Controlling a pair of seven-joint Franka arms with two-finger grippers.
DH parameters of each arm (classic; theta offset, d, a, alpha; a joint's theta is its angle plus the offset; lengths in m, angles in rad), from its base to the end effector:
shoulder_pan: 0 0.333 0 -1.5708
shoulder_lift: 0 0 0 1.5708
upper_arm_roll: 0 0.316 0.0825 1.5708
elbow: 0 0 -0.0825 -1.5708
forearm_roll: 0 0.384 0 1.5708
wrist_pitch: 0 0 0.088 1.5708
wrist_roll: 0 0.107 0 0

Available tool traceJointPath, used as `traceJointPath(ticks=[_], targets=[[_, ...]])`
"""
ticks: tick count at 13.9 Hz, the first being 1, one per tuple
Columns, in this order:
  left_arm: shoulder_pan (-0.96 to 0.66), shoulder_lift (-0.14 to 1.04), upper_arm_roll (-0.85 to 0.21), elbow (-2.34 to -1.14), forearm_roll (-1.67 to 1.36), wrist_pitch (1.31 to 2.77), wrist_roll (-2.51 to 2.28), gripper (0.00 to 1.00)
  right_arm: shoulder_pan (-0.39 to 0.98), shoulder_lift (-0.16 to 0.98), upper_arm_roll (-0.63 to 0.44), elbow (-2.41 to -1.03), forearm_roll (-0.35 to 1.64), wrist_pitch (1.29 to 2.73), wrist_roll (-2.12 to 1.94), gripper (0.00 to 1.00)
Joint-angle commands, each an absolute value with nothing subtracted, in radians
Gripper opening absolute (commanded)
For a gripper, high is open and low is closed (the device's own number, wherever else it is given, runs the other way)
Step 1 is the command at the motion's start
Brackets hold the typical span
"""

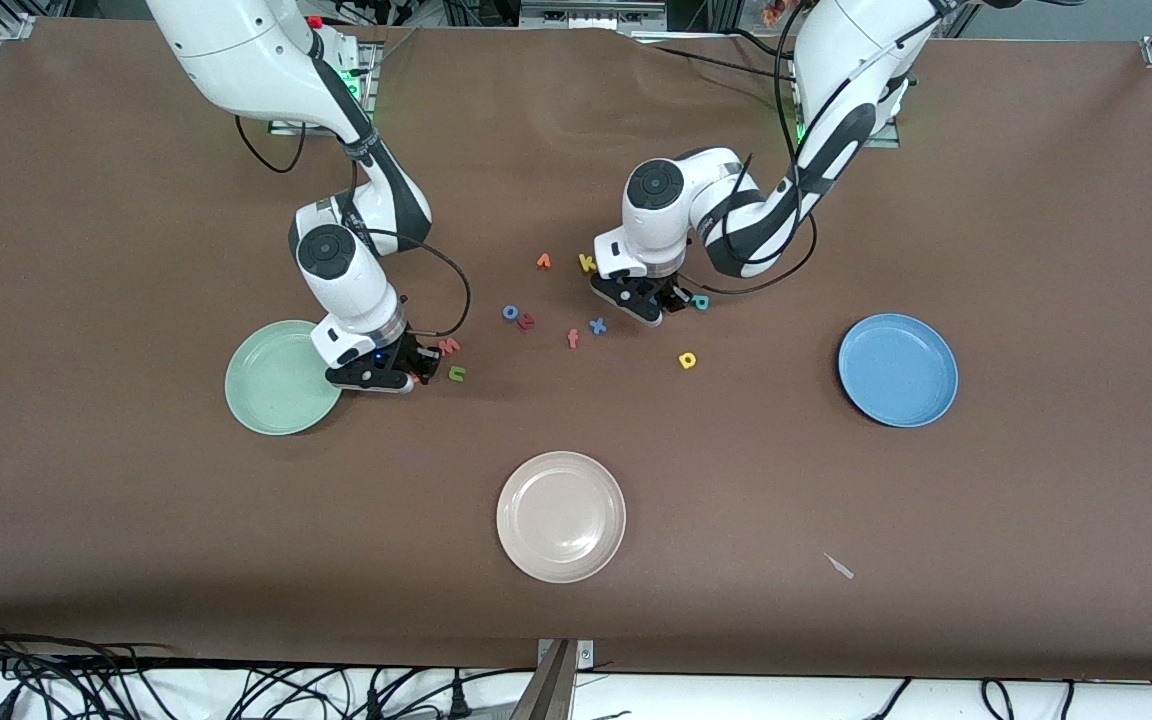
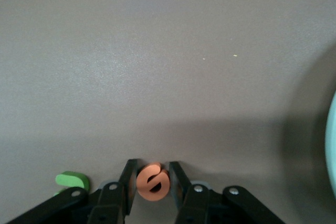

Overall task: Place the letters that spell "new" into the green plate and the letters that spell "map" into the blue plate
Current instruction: 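Grasp orange 6 with the right gripper while the left gripper grasps blue E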

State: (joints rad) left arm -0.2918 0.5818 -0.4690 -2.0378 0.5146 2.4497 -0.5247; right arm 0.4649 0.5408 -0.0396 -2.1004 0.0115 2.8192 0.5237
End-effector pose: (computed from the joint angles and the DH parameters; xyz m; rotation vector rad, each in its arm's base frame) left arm 0.4233 -0.4035 0.1744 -2.9257 0.8934 0.0287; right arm 0.5428 0.2454 0.1746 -3.0592 0.1554 -0.2545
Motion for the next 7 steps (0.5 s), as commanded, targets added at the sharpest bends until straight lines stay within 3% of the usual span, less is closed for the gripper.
traceJointPath(ticks=[1, 7], targets=[[-0.287, 0.62, -0.46, -2.02, 0.557, 2.453, -0.54, 0.04, 0.466, 0.552, -0.051, -2.094, -0.003, 2.826, 0.512, 0.21], [-0.221, 0.586, -0.478, -1.996, 0.535, 2.438, -0.532, 0.0, 0.463, 0.486, -0.17, -1.978, -0.008, 2.538, 0.266, 0.21]])
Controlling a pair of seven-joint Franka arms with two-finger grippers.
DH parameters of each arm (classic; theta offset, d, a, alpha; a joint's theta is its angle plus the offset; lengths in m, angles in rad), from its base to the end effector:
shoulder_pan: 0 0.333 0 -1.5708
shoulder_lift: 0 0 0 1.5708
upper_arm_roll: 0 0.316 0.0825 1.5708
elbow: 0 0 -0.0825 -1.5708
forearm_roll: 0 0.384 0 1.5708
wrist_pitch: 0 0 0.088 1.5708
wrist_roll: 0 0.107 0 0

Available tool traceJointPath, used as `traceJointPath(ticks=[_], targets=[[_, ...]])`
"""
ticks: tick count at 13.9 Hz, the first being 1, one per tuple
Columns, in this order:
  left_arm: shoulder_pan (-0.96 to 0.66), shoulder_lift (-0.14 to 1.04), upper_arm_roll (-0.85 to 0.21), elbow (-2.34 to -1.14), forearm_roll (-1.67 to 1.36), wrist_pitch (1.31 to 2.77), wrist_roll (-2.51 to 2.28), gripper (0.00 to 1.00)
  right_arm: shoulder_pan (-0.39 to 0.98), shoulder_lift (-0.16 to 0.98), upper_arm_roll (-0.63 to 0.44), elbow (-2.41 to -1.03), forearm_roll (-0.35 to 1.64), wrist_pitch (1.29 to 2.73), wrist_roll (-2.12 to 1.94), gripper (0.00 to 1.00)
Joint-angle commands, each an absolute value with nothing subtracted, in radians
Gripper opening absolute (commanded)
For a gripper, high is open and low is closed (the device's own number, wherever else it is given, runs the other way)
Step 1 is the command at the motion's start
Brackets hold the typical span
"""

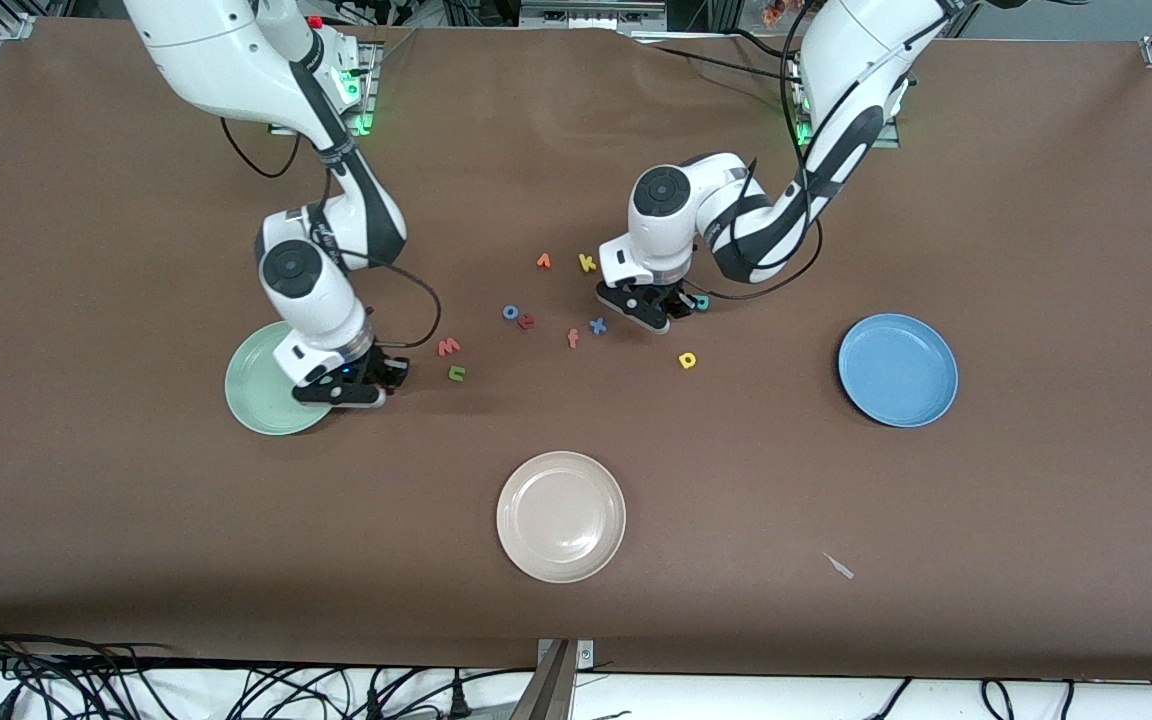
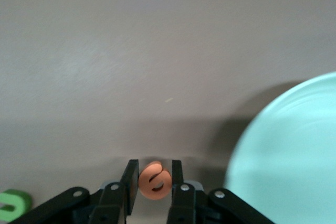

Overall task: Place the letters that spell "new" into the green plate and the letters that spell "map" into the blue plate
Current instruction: 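Drop orange 6 on the green plate while the left gripper drops blue E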

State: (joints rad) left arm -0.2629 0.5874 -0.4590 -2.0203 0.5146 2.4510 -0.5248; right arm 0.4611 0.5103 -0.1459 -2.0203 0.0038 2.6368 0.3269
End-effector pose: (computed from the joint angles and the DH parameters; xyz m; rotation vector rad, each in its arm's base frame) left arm 0.4438 -0.3895 0.1761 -2.9460 0.8324 0.0145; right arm 0.5828 0.1924 0.2073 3.1060 0.0115 0.1978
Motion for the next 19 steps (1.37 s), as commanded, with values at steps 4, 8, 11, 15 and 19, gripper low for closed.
traceJointPath(ticks=[4, 8, 11, 15, 19], targets=[[0.044, 0.578, -0.691, -1.962, 0.534, 2.289, -0.441, 0.0, 0.454, 0.489, -0.253, -1.963, -0.002, 2.496, 0.069, 0.21], [0.198, 0.581, -0.775, -1.875, 0.454, 2.094, -0.26, 0.0, 0.419, 0.502, -0.255, -1.988, 0.008, 2.517, 0.052, 0.33], [0.238, 0.591, -0.77, -1.764, 0.445, 1.93, -0.215, 0.0, 0.419, 0.497, -0.25, -1.99, 0.009, 2.516, 0.069, 0.57], [0.388, 0.591, -0.767, -1.755, 0.43, 1.916, -0.076, 0.0, 0.42, 0.477, -0.177, -1.983, 0.009, 2.507, 0.231, 0.6], [0.529, 0.603, -0.753, -1.773, 0.445, 1.914, 0.115, 0.0, 0.428, 0.476, -0.072, -1.973, 0.009, 2.51, 0.449, 0.62]])
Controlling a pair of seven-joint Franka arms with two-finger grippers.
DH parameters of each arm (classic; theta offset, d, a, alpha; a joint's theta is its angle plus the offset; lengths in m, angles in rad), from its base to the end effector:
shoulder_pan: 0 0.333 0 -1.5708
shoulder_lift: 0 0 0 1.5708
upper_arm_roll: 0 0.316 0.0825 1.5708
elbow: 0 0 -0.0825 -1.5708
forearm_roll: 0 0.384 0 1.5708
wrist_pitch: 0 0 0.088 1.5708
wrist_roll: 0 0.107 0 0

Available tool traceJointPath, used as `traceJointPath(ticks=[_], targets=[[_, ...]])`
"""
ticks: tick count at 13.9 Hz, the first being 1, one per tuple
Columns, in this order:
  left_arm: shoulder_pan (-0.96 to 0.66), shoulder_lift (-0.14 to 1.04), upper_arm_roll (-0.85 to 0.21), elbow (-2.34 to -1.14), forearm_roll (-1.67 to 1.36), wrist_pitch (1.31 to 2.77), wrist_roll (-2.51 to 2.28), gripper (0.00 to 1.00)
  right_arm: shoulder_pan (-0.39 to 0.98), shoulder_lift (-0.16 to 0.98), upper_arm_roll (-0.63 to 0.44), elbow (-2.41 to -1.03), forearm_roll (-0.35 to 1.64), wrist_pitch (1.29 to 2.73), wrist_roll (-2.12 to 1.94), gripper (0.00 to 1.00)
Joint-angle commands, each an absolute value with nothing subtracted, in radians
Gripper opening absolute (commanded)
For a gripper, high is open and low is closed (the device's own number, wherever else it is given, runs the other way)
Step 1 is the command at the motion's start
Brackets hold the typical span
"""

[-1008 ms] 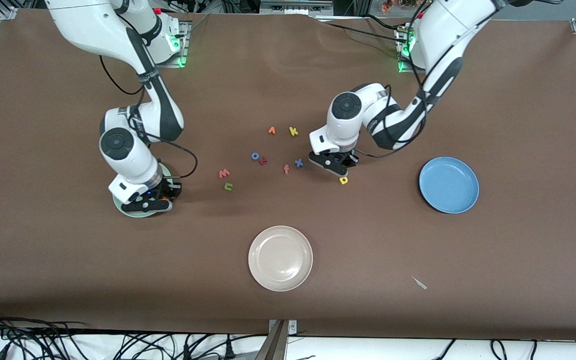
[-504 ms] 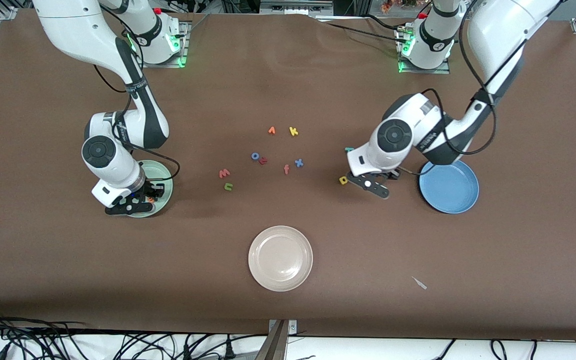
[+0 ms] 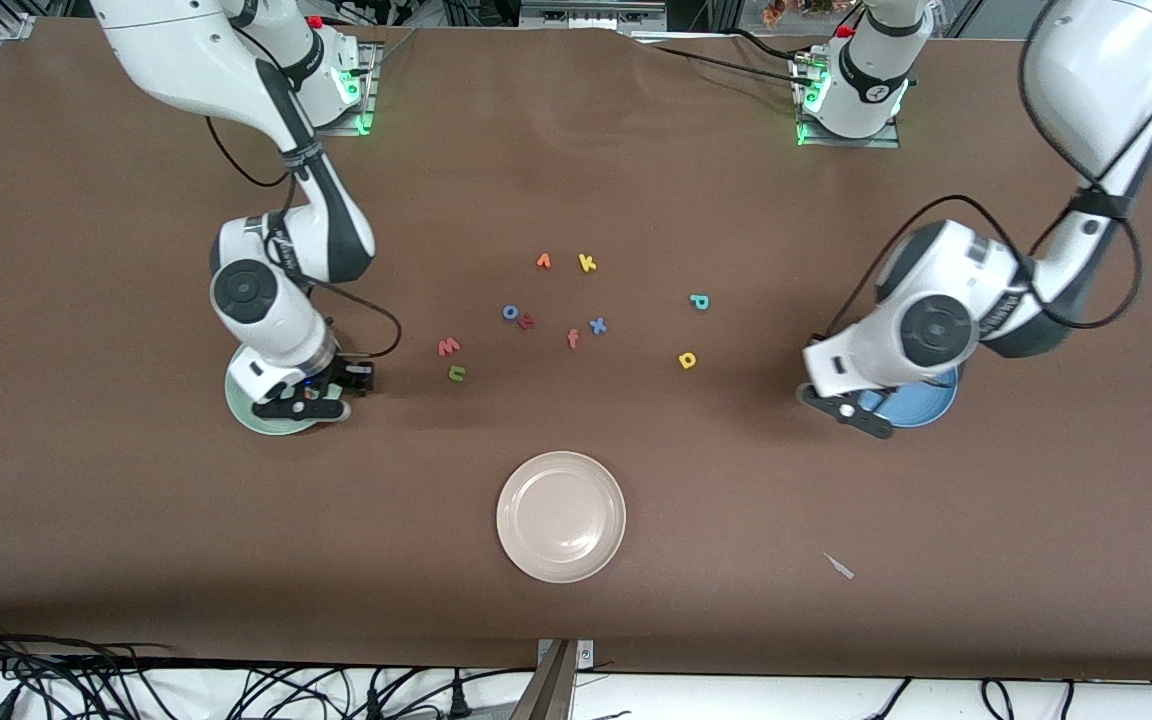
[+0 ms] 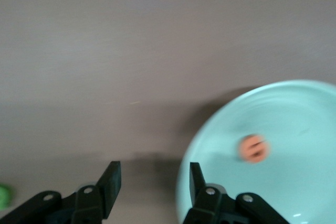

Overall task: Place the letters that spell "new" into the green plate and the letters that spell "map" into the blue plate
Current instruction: 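Drop orange 6 on the green plate while the left gripper drops blue E, then grasp green u with the right gripper while the left gripper grasps yellow a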

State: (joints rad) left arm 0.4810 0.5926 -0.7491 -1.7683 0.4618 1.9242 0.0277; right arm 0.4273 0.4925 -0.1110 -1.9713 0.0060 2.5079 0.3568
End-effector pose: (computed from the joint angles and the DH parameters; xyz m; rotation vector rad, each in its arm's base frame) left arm 0.6175 -0.0977 0.2802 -2.9921 0.7331 0.3763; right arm 0.5886 0.1951 0.2238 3.1097 -0.0481 0.0940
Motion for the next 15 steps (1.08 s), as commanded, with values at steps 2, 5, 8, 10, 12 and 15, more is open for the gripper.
traceJointPath(ticks=[2, 5, 8, 10, 12, 15], targets=[[0.529, 0.606, -0.706, -1.798, 0.481, 1.916, 0.123, 0.03, 0.466, 0.48, -0.052, -1.961, 0.005, 2.511, 0.561, 0.63], [0.532, 0.649, -0.701, -1.801, 0.567, 1.916, 0.123, 0.27, 0.517, 0.506, -0.052, -1.93, -0.001, 2.516, 0.65, 0.63], [0.522, 0.638, -0.707, -1.783, 0.558, 1.908, 0.111, 1.0, 0.555, 0.546, -0.054, -1.896, -0.005, 2.52, 0.712, 0.63], [0.514, 0.635, -0.721, -1.77, 0.535, 1.905, 0.077, 1.0, 0.563, 0.558, -0.054, -1.893, -0.005, 2.545, 0.73, 0.63], [0.485, 0.637, -0.735, -1.766, 0.508, 1.907, -0.01, 1.0, 0.578, 0.574, -0.055, -1.893, -0.006, 2.563, 0.753, 0.63], [0.39, 0.643, -0.736, -1.764, 0.456, 1.917, -0.199, 1.0, 0.595, 0.597, -0.058, -1.893, -0.006, 2.592, 0.782, 0.63]])
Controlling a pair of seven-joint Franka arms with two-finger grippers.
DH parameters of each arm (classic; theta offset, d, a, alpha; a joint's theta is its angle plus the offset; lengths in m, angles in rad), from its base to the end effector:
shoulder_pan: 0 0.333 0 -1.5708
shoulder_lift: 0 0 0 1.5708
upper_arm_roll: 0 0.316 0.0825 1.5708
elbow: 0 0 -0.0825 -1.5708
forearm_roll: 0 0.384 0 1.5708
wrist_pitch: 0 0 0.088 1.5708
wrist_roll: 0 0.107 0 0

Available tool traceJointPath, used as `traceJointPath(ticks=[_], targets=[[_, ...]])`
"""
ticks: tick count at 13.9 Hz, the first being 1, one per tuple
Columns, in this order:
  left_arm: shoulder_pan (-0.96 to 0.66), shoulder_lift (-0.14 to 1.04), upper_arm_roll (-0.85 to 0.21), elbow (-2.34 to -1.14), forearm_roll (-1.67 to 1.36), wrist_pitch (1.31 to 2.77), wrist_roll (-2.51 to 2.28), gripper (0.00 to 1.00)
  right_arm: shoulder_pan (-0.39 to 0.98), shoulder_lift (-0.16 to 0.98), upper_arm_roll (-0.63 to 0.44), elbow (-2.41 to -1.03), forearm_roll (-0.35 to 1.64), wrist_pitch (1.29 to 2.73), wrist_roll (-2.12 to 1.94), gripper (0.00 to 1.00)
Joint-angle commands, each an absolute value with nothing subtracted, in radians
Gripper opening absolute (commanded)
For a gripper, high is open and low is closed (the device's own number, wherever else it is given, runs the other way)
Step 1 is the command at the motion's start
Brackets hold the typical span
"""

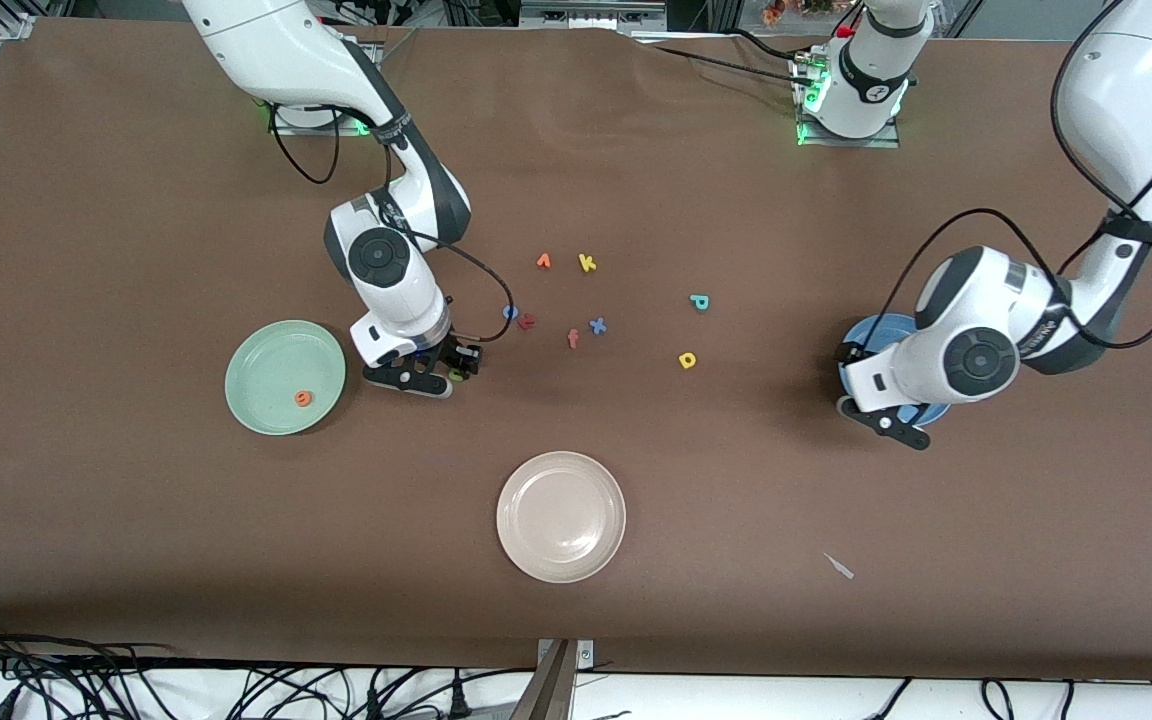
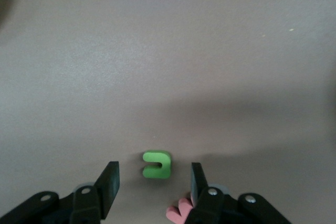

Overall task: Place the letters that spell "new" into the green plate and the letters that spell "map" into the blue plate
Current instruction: 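Grasp green u with the right gripper while the left gripper grasps yellow a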

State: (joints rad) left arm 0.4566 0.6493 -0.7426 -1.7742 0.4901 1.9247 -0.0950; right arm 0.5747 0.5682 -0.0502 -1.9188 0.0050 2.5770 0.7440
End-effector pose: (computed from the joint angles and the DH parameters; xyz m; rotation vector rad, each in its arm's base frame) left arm 0.6109 -0.1098 0.2481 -3.0018 0.6056 0.4389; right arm 0.5499 0.3198 0.2023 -3.0862 0.3323 -0.1354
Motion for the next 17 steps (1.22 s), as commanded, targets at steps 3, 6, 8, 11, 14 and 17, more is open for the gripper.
traceJointPath(ticks=[3, 6, 8, 11, 14, 17], targets=[[0.304, 0.649, -0.735, -1.766, 0.413, 1.989, -0.346, 1.0, 0.603, 0.609, -0.06, -1.896, -0.006, 2.612, 0.782, 0.63], [0.224, 0.686, -0.73, -1.778, 0.416, 2.113, -0.622, 1.0, 0.601, 0.611, -0.066, -1.902, -0.015, 2.617, 0.782, 0.62], [0.174, 0.698, -0.726, -1.784, 0.422, 2.166, -0.734, 1.0, 0.603, 0.612, -0.072, -1.905, -0.018, 2.622, 0.782, 0.62], [0.12, 0.725, -0.698, -1.804, 0.452, 2.259, -0.879, 1.0, 0.609, 0.624, -0.072, -1.905, -0.018, 2.641, 0.782, 0.61], [0.032, 0.755, -0.622, -1.799, 0.502, 2.321, -1.003, 1.0, 0.611, 0.632, -0.071, -1.907, -0.018, 2.655, 0.784, 0.6], [0.02, 0.773, -0.611, -1.801, 0.502, 2.33, -1.043, 0.91, 0.614, 0.632, -0.072, -1.907, -0.02, 2.655, 0.784, 0.5]])
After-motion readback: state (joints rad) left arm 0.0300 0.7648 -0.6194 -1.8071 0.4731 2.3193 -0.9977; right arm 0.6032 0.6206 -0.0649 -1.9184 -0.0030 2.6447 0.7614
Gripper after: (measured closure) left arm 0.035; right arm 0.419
